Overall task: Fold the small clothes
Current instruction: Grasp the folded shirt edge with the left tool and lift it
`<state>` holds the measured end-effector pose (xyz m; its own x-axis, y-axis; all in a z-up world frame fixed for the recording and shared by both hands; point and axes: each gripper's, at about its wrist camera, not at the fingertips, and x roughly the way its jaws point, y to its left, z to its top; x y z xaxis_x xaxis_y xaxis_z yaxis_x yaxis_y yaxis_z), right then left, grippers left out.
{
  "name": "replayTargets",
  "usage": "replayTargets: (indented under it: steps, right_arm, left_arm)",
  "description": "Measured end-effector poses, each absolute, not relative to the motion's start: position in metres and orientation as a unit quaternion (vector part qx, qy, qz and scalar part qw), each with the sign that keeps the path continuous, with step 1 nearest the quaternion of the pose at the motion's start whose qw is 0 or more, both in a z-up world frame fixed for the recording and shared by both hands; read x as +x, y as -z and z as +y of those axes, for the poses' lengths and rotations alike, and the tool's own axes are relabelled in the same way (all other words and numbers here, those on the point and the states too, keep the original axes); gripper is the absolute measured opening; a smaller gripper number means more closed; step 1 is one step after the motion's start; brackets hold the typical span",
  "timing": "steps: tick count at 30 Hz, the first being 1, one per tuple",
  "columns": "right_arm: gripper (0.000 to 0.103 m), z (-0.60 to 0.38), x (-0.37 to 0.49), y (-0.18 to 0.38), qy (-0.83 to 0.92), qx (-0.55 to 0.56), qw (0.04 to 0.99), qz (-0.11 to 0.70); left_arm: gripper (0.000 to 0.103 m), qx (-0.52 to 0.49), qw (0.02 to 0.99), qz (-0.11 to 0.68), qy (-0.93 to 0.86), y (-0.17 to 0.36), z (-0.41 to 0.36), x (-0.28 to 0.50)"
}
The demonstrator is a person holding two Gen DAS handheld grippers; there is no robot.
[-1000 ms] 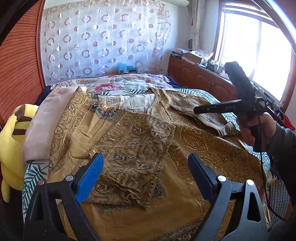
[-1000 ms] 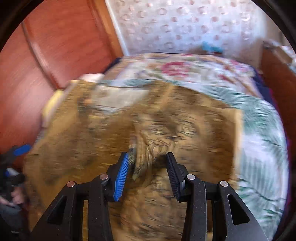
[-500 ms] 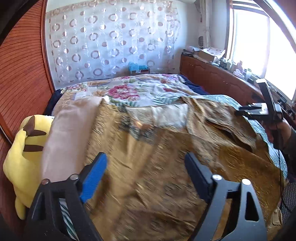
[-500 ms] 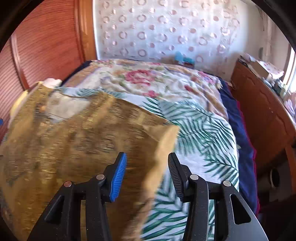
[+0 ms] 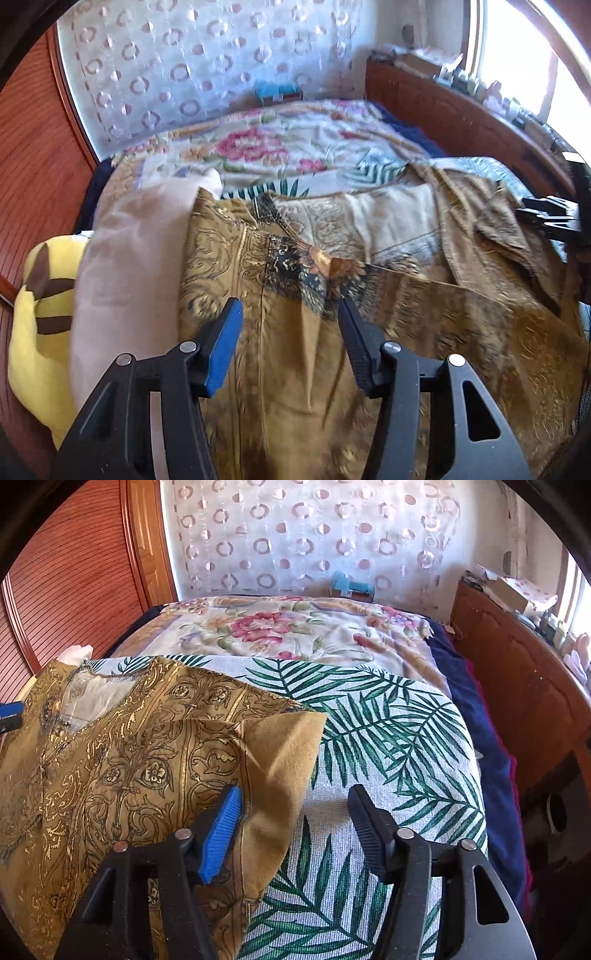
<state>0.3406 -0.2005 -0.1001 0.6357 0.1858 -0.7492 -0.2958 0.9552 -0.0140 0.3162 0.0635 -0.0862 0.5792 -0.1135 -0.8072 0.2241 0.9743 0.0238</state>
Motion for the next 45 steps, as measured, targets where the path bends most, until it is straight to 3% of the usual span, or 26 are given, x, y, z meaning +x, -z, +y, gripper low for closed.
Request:
replayTargets:
  steps: [7,10,12,15,22,26,37,39,45]
  right_arm:
    - [0.067,-0.210,0.334,0.092,-0.130,-0.067,0.902,0.406]
    - [0.067,-0.210,0.334,0.091,-0.130,-0.066,0.902,0.407]
    - [0.067,-0.210,0.334,0.091,-0.131,-0.067,0.902,0.407]
    - [0.067,-0.210,0.334,0.091,-0.131,-0.067,0.902,0.406]
    - [0.068,-0.211,0.334,0.091,-0.131,-0.068,0.902,0.406]
    - [0.068,-0.211,0.335,0.091,-0.132,-0.067,0.902,0.406]
    - [0.068,-0.212,0.334,0.091,-0.132,-0.068,0.902,0.406]
    - [0.068,-0.212,0.335,0.091,-0.132,-0.068,0.902,0.406]
    - [0.068,-0.212,0.334,0.091,-0.133,-0.068,0.901,0.406]
  left_arm:
    - [0.052,0.069,0.870,0.478,0.096,0.102,0.056,0.338]
    - [0.029,0.064,0.874,0.471,0.098,0.100,0.059,0.337]
    - [0.007,0.076,0.875,0.468,0.093,0.098,0.059,0.334]
    - [0.003,0.071,0.879,0.462,0.096,0.091,0.064,0.328]
    - [0.003,0.022,0.929,0.365,0.049,0.021,0.113,0.302]
    - [0.003,0.035,0.936,0.350,0.023,0.003,0.136,0.297]
    - [0.004,0.002,0.918,0.396,0.004,0.043,0.174,0.318]
    - [0.016,-0.016,0.915,0.403,0.014,0.048,0.177,0.321]
    - [0.017,-0.017,0.905,0.425,0.011,0.061,0.180,0.331]
